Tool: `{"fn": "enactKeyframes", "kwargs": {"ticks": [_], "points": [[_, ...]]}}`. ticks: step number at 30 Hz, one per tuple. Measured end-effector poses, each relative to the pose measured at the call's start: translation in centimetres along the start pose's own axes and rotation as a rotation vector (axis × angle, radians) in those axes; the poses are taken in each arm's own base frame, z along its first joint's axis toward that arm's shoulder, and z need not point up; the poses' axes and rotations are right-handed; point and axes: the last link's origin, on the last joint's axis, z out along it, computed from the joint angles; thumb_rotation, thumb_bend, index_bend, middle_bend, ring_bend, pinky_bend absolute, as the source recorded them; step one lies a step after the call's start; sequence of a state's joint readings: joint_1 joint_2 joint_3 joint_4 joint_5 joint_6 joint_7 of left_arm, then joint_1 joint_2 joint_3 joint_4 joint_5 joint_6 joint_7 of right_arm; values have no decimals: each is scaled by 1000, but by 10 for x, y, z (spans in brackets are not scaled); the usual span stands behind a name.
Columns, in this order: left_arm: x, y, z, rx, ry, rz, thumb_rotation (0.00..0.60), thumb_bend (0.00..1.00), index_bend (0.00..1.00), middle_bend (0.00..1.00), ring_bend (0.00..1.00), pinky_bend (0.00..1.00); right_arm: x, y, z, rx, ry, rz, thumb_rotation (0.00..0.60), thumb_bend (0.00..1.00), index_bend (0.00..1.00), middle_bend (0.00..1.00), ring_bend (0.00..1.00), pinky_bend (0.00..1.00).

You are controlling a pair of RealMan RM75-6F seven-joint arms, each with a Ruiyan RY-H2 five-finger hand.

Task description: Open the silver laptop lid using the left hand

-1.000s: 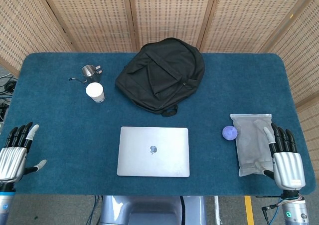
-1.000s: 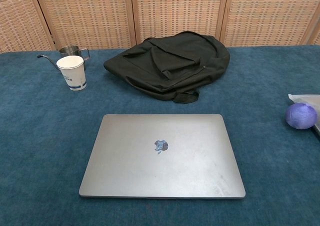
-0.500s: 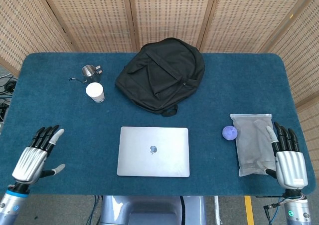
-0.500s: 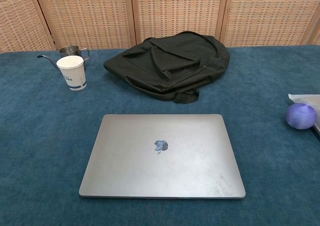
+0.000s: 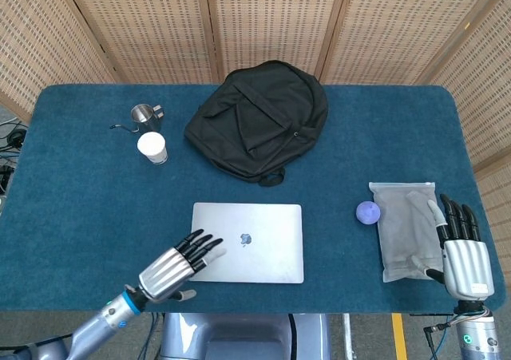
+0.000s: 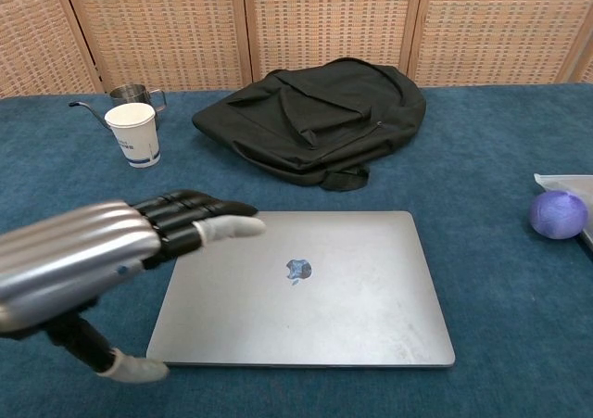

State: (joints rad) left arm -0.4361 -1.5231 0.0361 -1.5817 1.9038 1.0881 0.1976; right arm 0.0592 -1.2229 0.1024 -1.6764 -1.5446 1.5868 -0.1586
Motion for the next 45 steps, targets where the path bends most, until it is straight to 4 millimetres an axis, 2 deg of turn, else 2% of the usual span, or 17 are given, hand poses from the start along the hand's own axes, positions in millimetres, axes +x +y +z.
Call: {"fn": "enactKeyframes", "kwargs": {"ticks": [4, 7, 19, 40, 45], "points": [[-16, 27, 32, -68, -29, 20, 600, 0, 0, 0, 0, 0, -1, 2, 1, -1, -8, 7, 600, 0, 0, 0, 0, 0], [-24, 40, 50, -86, -36, 42, 600, 0, 0, 0, 0, 0, -1, 2, 1, 1, -13, 9, 600, 0, 0, 0, 0, 0], [-40, 50, 93, -73, -44, 109, 600, 0, 0, 0, 0, 0, -3, 3, 3, 1, -27, 13, 600, 0, 0, 0, 0, 0], [-47, 45, 110, -20, -44, 142, 600, 5, 0, 0, 0, 0, -1, 7, 5, -12, -32, 30, 600, 0, 0, 0, 0, 0], [-47, 45, 113, -14, -44, 149, 600, 137, 0, 0, 0, 0, -2, 7, 5, -12, -36, 30, 600, 0, 0, 0, 0, 0]]}}
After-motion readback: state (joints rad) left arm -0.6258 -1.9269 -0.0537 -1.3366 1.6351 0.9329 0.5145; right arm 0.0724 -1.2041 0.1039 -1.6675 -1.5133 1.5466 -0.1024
